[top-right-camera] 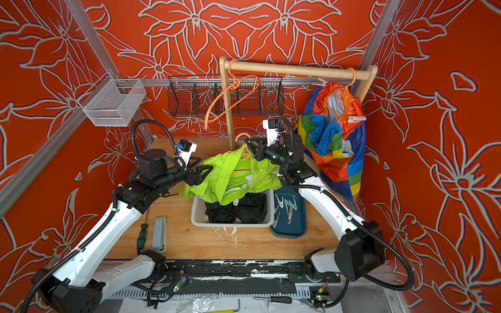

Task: Remove the clothespins securing shorts to the hanger
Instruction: Remove the shorts from the hanger.

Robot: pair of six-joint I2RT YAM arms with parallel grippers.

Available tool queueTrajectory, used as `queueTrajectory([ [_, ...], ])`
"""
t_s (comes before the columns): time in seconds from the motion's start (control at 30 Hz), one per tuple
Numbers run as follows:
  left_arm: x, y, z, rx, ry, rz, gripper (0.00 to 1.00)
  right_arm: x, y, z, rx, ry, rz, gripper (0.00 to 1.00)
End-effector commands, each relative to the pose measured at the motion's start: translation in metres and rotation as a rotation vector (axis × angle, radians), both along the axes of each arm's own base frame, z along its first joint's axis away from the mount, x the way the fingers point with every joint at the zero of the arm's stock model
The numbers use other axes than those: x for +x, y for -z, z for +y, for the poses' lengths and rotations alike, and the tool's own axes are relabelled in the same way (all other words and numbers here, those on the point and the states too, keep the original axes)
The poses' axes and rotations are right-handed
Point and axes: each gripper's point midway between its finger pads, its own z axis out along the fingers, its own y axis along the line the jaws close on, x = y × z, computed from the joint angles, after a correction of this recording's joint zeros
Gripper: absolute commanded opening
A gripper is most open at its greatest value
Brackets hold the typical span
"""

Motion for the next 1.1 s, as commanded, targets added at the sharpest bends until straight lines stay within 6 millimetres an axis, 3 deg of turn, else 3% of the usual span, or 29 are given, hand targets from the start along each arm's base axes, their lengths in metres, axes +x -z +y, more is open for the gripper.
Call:
queueTrajectory([
  [0.0, 0.012, -0.03, 0.018, 0.027, -0.157, -0.116, 0.97, -0.012, -0.038, -0.024, -0.064, 0.105, -0.135, 0.0],
  [0.1, 0.012, -0.042, 0.02, 0.13, -0.266, -0.195, 0.97, -0.018, -0.047, -0.036, -0.096, 0.178, -0.172, 0.0],
  [0.33, 0.004, -0.066, -0.029, 0.417, -0.4, -0.393, 0.97, -0.019, -0.045, -0.037, -0.249, 0.326, -0.256, 0.0],
  [0.43, 0.003, -0.069, -0.041, 0.421, -0.444, -0.393, 0.97, -0.014, -0.043, -0.037, -0.266, 0.345, -0.26, 0.0],
  [0.77, -0.008, -0.036, -0.099, 0.301, -0.359, -0.383, 0.97, -0.022, -0.059, -0.035, -0.245, 0.332, -0.284, 0.0],
  [1.07, 0.005, -0.011, -0.119, 0.293, -0.402, -0.395, 0.97, -0.035, -0.063, -0.032, -0.221, 0.304, -0.294, 0.0],
])
